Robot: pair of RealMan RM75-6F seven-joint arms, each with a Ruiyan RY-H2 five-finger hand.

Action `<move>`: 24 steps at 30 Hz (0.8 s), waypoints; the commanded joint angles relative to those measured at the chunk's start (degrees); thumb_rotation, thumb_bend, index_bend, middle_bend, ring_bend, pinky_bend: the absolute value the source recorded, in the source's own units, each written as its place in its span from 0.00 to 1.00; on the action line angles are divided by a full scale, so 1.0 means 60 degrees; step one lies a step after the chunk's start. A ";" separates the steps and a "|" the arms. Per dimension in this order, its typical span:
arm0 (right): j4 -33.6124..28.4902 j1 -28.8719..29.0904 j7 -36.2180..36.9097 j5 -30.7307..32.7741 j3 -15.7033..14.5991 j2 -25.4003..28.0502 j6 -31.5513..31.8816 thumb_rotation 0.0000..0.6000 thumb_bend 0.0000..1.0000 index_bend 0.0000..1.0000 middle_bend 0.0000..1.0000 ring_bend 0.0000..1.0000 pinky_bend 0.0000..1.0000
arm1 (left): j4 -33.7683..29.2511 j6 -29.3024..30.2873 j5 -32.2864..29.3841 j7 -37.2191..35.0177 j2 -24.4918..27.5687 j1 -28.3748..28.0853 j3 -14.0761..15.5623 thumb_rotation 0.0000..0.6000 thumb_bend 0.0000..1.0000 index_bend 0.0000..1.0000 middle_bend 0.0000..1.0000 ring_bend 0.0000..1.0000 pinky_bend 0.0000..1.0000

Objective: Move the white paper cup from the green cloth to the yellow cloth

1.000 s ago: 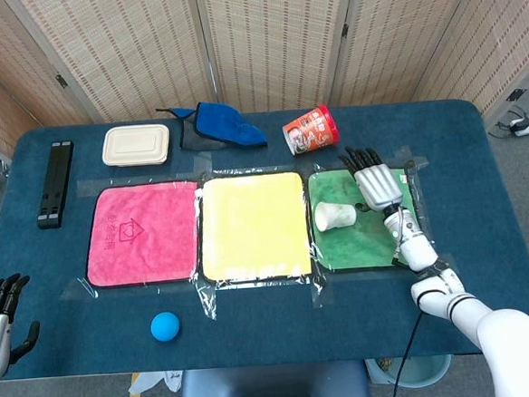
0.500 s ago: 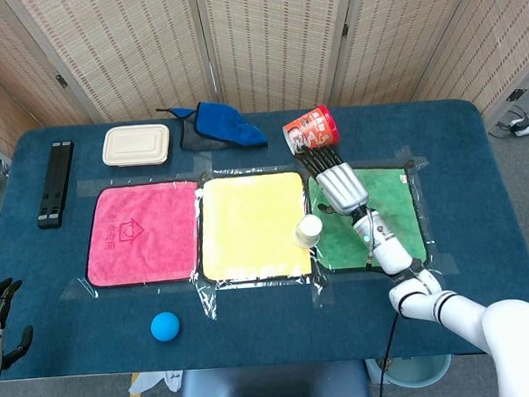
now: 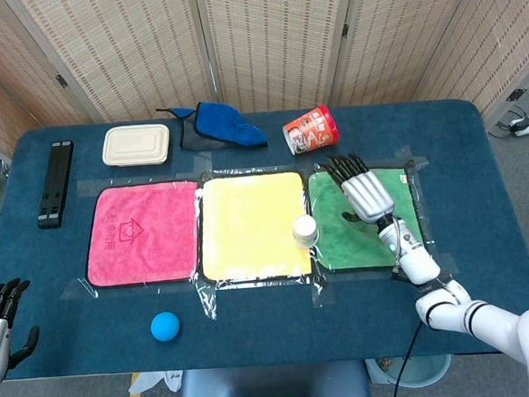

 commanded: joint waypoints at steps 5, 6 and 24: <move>0.0114 -0.0043 0.0170 -0.0047 -0.0210 -0.0326 -0.0246 1.00 0.20 0.00 0.00 0.00 0.00 | -0.0063 0.0011 0.0073 0.0037 0.0012 -0.0014 0.0006 1.00 0.44 0.15 0.13 0.12 0.04; 0.0175 0.0000 0.0192 -0.0064 -0.0207 -0.0434 -0.0273 1.00 0.20 0.00 0.00 0.00 0.00 | -0.0063 0.0011 0.0080 0.0031 0.0012 -0.0012 0.0010 1.00 0.44 0.15 0.13 0.12 0.04; 0.1701 0.1190 -0.0055 -0.0239 0.0309 -0.2390 -0.0360 1.00 0.20 0.00 0.00 0.00 0.00 | 0.0307 -0.0025 -0.0032 -0.0389 0.0012 0.0122 0.0081 1.00 0.44 0.15 0.13 0.13 0.04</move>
